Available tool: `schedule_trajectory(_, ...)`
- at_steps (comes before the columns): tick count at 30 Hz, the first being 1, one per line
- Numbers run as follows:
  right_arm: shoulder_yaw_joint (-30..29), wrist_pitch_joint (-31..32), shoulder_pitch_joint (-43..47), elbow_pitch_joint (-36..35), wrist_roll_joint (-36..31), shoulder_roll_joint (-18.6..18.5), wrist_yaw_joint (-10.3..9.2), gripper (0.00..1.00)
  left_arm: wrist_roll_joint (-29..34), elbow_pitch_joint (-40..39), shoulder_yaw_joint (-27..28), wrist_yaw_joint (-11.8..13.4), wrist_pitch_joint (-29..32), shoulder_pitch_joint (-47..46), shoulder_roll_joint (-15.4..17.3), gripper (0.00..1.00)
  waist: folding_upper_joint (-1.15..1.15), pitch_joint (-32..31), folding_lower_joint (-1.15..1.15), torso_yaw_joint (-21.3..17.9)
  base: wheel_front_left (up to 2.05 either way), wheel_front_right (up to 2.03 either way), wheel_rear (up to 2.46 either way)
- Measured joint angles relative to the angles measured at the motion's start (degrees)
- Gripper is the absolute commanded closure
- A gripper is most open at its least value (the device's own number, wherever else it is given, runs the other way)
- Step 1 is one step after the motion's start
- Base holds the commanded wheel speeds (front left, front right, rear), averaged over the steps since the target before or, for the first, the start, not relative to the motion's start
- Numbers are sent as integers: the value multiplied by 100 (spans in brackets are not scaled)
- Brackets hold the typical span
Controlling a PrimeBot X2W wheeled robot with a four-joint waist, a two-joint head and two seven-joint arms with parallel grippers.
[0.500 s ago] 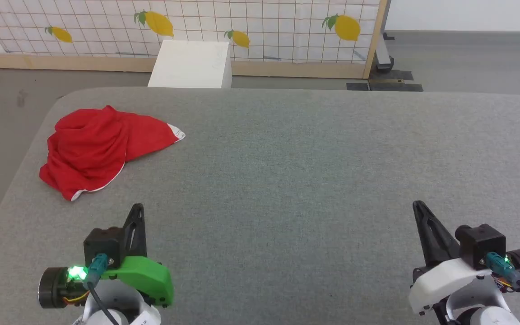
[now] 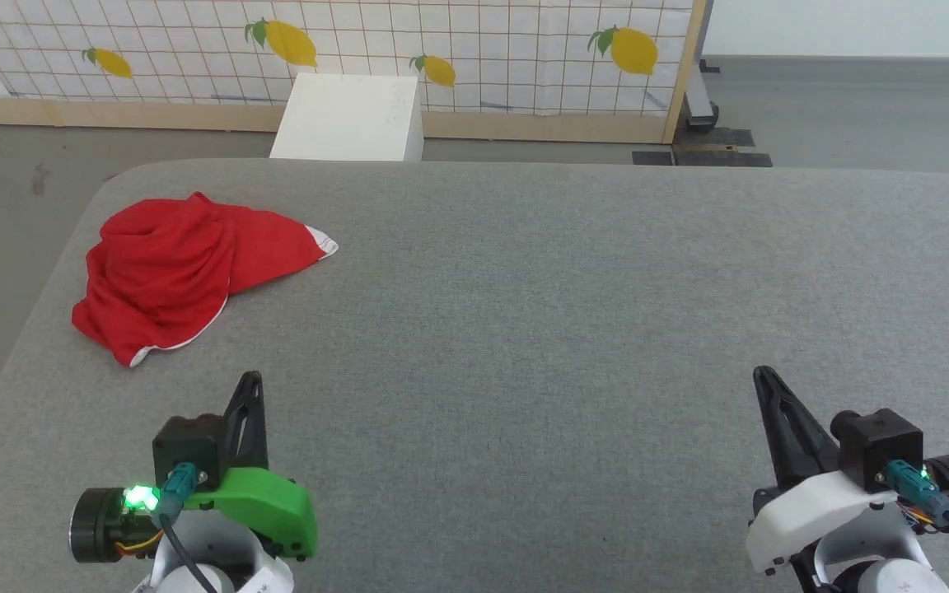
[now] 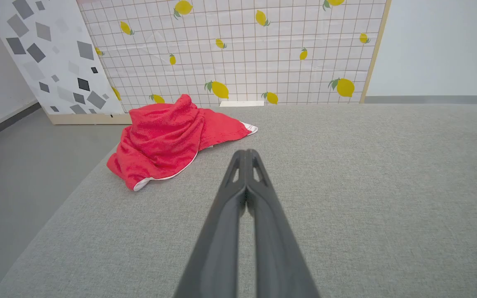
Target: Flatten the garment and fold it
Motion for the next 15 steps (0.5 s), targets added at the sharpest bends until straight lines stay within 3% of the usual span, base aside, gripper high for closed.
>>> schedule_trajectory(12, -1, 0, 0, 0, 0, 0, 0, 100, 0, 0, 0, 0, 0, 0, 0, 100, 0, 0, 0, 0, 0, 0, 0)
schedule_trajectory(13, -2, 0, 2, 3, 1, -1, 0, 0, -9, 1, -3, 0, 0, -1, 1, 0, 0, 0, 0, 0, 0, 0, 0)
schedule_trajectory(14, -3, 0, 3, 4, 1, -2, 0, 100, -22, 2, -8, 0, 0, -1, 1, 100, 0, 0, 0, 0, 0, 0, 0)
schedule_trajectory(15, -4, 0, 3, 4, 1, -3, 0, 0, -29, 2, -11, 0, 0, -1, 1, 0, 0, 0, 0, 0, 0, 0, 0)
